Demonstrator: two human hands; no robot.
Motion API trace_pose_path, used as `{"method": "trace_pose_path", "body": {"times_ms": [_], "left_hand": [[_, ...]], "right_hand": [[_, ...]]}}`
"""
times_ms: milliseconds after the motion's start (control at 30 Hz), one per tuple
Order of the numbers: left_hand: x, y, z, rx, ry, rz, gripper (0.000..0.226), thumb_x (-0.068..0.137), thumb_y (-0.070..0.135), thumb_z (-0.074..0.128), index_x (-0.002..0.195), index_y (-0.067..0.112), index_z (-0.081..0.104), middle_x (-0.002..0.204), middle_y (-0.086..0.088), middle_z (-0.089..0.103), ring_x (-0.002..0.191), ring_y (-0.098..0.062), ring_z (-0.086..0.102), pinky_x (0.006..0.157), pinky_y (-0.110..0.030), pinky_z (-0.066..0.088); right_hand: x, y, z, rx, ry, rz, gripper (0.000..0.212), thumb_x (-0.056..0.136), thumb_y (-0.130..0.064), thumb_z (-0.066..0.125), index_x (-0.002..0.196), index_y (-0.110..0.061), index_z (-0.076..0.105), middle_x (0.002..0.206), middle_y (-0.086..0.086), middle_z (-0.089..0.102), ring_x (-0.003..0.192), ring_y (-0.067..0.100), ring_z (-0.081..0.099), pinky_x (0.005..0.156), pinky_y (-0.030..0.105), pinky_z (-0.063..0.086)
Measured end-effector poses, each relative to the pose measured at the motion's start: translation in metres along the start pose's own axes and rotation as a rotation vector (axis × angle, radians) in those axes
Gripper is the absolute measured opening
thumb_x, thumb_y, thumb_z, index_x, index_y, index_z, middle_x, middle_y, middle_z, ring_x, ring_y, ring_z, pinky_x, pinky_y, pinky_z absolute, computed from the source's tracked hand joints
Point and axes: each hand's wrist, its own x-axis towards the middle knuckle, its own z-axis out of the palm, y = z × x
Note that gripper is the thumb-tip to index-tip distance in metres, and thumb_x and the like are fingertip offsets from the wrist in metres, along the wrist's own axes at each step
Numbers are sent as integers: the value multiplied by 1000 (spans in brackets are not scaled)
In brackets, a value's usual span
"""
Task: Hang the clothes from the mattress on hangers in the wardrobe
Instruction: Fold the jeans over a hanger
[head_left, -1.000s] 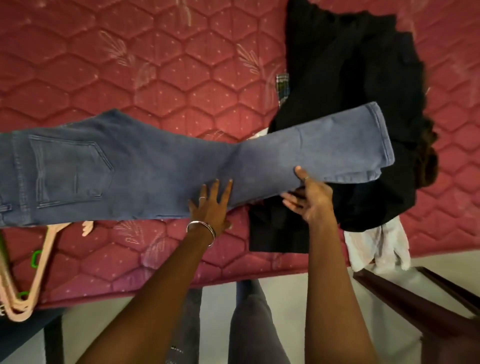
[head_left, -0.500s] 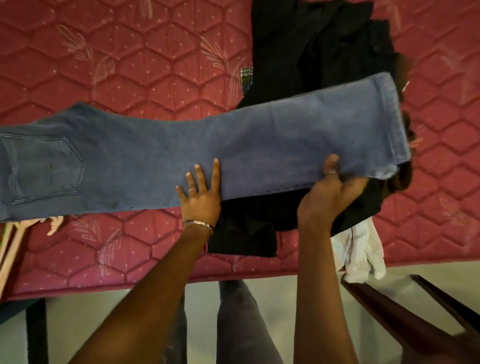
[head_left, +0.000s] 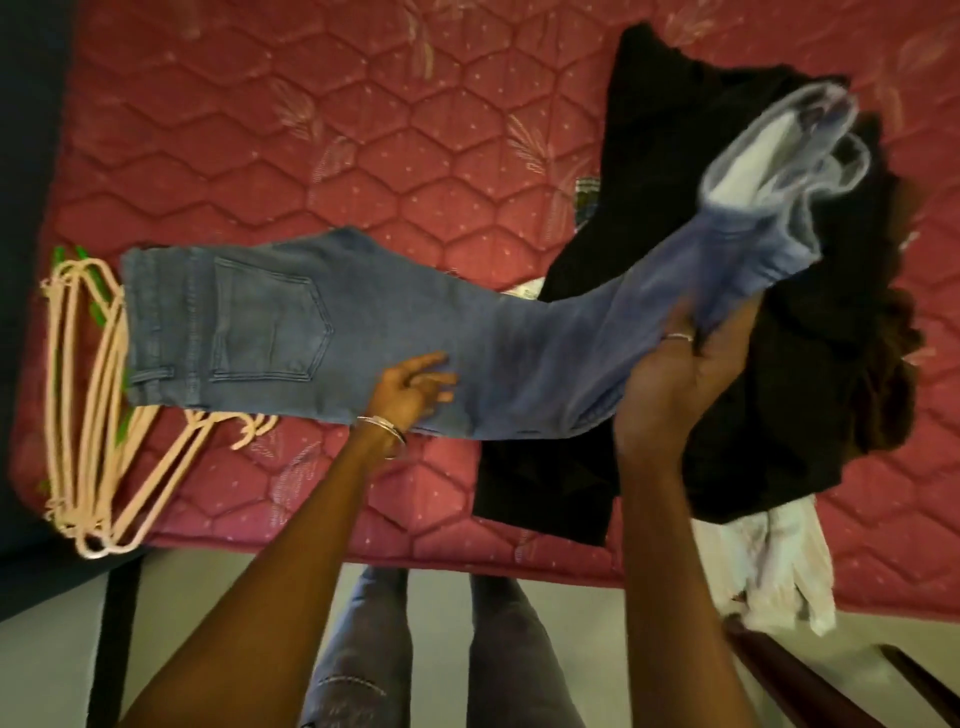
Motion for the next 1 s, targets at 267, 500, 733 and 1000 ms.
{"method": "trace_pose_path", "body": {"times_ms": [267,500,733,1000], "left_hand": [[-17,-12,-213,-709,341,37,62,92,65,21,85,22,64,72,1,72,65,-18,70,59,-32,59],[0,-37,-297,-444,413,-146,36,90,58,47,91,23,59,92,-5,64,77,-22,68,59,-31,52],[40,-1,-303,-164,562,37,28,52,25,80,75,15,69,80,-3,68,73,-23,64,72,-38,57],[35,-52,-347,-169,713,84,34,72,14,75,103,22,62,92,0,63,79,-18,61,74,-39,54]], "right_hand": [[-184,25,194,-551,-785,-522,60,96,-43,28,152,-24,17,158,11,17,146,36,11,111,57,22],[-244,132,242,-825,-1344,-320,60,92,-35,54,146,-17,37,155,15,28,143,40,20,113,54,24],[-187,165,174,-1132,-599,-64,61,89,-46,46,137,-9,49,147,23,37,134,43,34,101,59,30],[-157,169,158,-1085,-371,169,76,88,-53,56,150,-19,26,151,22,25,135,43,27,104,60,26]]}}
